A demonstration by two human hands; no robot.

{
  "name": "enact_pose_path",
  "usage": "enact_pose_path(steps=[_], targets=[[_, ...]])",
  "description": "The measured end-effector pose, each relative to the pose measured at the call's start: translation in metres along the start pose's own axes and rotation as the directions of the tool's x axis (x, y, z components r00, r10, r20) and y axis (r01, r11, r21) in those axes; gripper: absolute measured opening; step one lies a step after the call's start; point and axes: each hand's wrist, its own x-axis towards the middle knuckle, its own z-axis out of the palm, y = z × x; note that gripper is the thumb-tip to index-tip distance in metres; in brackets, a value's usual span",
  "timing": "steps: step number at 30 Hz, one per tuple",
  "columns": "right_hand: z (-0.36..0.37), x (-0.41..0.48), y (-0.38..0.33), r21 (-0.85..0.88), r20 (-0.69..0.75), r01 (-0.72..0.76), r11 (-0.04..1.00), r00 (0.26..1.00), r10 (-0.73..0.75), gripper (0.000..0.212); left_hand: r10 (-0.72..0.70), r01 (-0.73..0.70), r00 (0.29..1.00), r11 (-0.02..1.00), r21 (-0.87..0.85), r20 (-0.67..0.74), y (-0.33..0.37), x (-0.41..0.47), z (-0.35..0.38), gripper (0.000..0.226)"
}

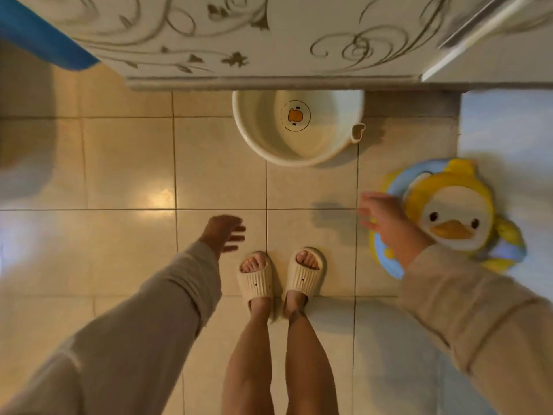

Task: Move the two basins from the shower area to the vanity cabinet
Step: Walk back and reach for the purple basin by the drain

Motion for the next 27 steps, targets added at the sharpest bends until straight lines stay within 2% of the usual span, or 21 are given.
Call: enact_pose_path(steps=[4, 7, 10, 16, 20, 24, 27], targets=[[-0.008, -0.122, 0.081, 0.045, 0.022, -0.134, 0.990, 0.991, 0.133, 0.011, -0.169, 0.169, 0.986, 0.986, 0.014, -0.011, -0.058, -0.103, -0.020, 0.015], [-0.023, -0.208, 0.127, 0.070, 0.070, -0.210, 0.975, 0.976, 0.206, 0.012, -0.250, 0.251, 0.968, 0.966, 0.063, -0.020, -0.093, -0.174, -0.040, 0.010], [-0.041, -0.276, 0.152, 0.083, 0.073, -0.230, 0.970, 0.972, 0.224, 0.013, -0.249, 0.248, 0.968, 0.950, 0.189, -0.021, -0.117, -0.228, -0.059, 0.009], [-0.056, -0.354, 0.149, -0.013, 0.057, -0.151, 0.988, 0.987, 0.152, 0.019, -0.208, 0.196, 0.978, 0.912, 0.361, -0.007, -0.143, -0.285, -0.096, 0.013], [-0.063, -0.371, 0.127, -0.018, 0.025, -0.072, 0.997, 0.997, 0.072, 0.018, -0.121, 0.126, 0.992, 0.949, 0.289, -0.033, -0.132, -0.311, -0.111, 0.013], [-0.074, -0.364, 0.097, -0.089, 0.031, -0.034, 0.995, 0.999, 0.037, 0.019, -0.032, 0.034, 0.998, 0.999, 0.035, -0.058, -0.109, -0.335, -0.121, 0.010], [-0.086, -0.350, 0.070, -0.213, 0.046, -0.006, 0.977, 0.999, 0.017, 0.015, 0.051, -0.061, 0.991, 0.996, -0.072, -0.125, -0.091, -0.351, -0.125, 0.020]])
